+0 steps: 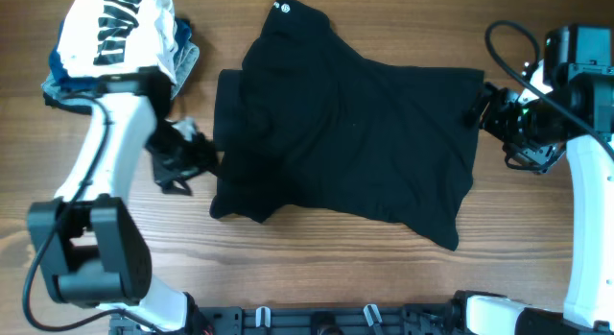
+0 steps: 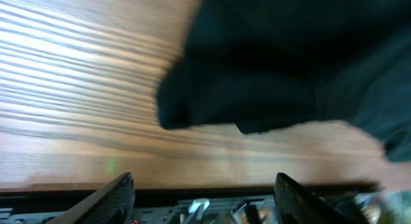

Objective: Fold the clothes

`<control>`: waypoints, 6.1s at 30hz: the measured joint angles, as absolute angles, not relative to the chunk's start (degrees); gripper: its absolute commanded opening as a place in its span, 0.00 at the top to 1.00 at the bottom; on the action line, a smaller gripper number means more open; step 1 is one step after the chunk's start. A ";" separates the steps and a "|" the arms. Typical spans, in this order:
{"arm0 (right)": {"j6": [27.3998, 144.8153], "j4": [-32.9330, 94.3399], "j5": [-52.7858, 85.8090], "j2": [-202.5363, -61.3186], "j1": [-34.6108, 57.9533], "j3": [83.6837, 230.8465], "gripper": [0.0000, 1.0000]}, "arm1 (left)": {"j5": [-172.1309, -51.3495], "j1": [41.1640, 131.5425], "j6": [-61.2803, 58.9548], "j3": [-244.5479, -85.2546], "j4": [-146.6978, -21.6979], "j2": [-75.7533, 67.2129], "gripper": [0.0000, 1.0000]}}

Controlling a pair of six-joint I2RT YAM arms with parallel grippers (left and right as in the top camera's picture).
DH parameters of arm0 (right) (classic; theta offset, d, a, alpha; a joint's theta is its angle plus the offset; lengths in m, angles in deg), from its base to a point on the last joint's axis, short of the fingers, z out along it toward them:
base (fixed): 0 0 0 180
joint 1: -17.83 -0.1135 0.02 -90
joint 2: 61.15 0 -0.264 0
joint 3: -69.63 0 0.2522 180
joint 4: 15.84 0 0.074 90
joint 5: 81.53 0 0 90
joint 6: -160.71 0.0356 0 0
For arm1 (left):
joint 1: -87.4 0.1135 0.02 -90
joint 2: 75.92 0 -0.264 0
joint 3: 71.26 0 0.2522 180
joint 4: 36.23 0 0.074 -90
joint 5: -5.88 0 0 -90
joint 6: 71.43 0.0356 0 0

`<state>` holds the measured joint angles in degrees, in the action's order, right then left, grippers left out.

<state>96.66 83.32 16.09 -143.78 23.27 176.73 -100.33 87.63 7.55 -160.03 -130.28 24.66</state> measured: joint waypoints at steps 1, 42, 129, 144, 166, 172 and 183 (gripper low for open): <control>96.84 82.84 15.89 -143.81 23.27 176.25 0.00 | -100.44 86.28 7.39 -159.26 -130.13 24.64 0.35; 96.40 76.09 15.67 -143.87 23.27 171.90 0.01 | -83.17 63.37 -2.59 -136.07 -92.54 21.86 0.96; 103.11 62.17 17.70 -135.13 27.05 131.66 0.96 | -80.29 64.35 -1.22 -163.79 -122.11 19.32 0.96; 101.43 39.09 17.62 -139.63 27.16 131.66 0.96 | -79.22 64.05 1.41 -163.94 -95.29 23.41 0.96; 96.97 23.48 19.84 -152.99 27.33 135.70 0.42 | -79.00 64.07 4.55 -163.96 -86.59 29.12 0.00; 90.26 38.41 20.09 -153.07 27.33 151.88 0.36 | -78.93 64.11 5.93 -169.43 -95.16 29.71 0.00; 81.69 49.12 22.58 -153.10 27.33 171.11 0.24 | -82.39 67.74 17.10 -192.44 -89.15 31.59 0.00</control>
<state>81.69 49.12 22.58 -153.10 27.33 171.11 -82.39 67.74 17.10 -192.44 -89.15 31.59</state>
